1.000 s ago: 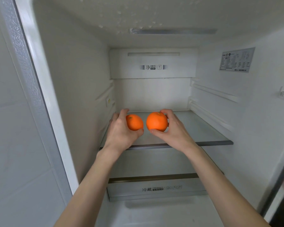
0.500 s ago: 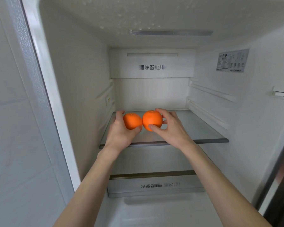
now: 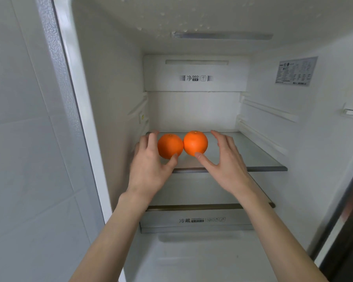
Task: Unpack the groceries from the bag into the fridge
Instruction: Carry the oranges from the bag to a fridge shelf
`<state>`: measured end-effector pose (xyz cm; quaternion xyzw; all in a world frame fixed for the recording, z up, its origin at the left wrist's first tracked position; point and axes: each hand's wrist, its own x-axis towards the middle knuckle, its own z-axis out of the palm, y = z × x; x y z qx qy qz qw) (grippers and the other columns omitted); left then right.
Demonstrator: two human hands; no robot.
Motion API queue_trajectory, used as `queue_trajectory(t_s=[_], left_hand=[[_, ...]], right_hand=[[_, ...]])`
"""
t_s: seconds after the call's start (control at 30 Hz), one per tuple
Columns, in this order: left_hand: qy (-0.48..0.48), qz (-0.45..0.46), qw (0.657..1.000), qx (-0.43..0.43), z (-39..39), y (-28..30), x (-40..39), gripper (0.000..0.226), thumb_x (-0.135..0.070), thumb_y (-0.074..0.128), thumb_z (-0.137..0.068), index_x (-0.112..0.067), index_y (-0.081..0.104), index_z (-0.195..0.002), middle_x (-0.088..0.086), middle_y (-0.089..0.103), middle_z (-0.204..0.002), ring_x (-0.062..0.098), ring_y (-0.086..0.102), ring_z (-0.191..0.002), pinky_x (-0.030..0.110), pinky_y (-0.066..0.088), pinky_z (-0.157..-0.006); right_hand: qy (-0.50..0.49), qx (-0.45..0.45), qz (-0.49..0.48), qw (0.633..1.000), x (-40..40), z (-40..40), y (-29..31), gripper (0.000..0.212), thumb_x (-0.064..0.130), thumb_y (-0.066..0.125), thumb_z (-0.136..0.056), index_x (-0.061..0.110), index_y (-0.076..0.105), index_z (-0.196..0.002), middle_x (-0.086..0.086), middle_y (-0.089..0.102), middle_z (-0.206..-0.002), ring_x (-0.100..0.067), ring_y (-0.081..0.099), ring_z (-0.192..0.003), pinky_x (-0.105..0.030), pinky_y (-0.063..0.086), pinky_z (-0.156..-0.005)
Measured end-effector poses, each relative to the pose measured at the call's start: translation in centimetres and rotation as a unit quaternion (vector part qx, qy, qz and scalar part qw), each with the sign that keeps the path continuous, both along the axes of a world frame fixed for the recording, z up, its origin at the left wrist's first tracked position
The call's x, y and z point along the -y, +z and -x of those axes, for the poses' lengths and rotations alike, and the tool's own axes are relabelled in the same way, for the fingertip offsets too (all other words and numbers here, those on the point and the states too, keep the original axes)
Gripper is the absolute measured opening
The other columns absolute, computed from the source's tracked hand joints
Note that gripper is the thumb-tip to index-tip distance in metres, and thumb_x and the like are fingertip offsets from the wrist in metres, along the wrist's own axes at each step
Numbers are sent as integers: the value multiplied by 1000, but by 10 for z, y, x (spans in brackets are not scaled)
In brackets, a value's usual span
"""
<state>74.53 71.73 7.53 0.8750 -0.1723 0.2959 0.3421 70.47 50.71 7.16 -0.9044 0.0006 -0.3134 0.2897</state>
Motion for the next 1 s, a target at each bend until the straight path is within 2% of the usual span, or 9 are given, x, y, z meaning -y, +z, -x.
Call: queue_trajectory(t_s=[0.1,0.17,0.3,0.5,0.63,0.73,0.8,1.0], left_hand=[[22,-35,997,61,22,-5,-4,60,-45,71,-90,-18,48,-139,3,55,-127,28,53,-115,42,55,-83],[20,-40,995,88,36,-9,-9,55,-42,68,-93,-16,51,-138,2,56,-123,28,52,-109,44,55,-81],[-29,-38,994,102,64,-32,-19,49,-43,59,-97,-16,55,-138,2,57,-123,27,52,-106,43,51,-88],[-191,-4,977,93,84,-70,-16,47,-44,53,-100,-15,58,-137,0,59,-134,24,54,-122,34,43,-104],[-304,-17,949,76,95,-89,1,50,-44,53,-101,-12,57,-139,3,59,-137,23,53,-126,29,37,-107],[-376,-31,925,38,124,-106,12,51,-47,50,-100,-17,55,-141,1,57,-140,23,51,-131,41,45,-107],[-416,-33,908,27,148,-112,21,52,-49,47,-100,-18,55,-141,-1,57,-140,22,50,-130,42,46,-104],[-546,-18,836,57,238,-116,59,48,-44,52,-97,-16,60,-136,0,59,-137,24,53,-129,38,44,-104]], right_hand=[[-38,18,68,997,-5,30,-9,74,61,55,-95,25,33,-156,1,41,-152,-22,46,-136,-41,40,-108],[-62,48,118,990,-9,49,-13,69,61,50,-99,22,37,-154,-1,43,-151,-22,46,-137,-40,38,-111],[-128,56,173,975,-15,89,-26,66,61,43,-101,20,41,-153,-2,47,-151,-23,46,-138,-42,39,-112],[-255,15,188,948,-35,157,-54,66,61,47,-101,18,44,-152,-3,52,-148,-22,52,-134,-41,41,-113],[-354,-27,194,914,-58,211,-71,64,60,45,-103,20,44,-153,0,51,-149,-20,48,-136,-37,35,-116],[-408,-62,211,886,-74,264,-84,63,57,49,-103,17,47,-151,-2,53,-149,-23,49,-137,-42,38,-116],[-442,-72,216,867,-83,299,-88,62,55,50,-103,15,49,-150,-4,54,-150,-25,48,-141,-45,39,-116],[-556,-78,214,800,-112,412,-92,60,52,53,-103,13,51,-149,-5,55,-151,-24,47,-145,-46,37,-118]])
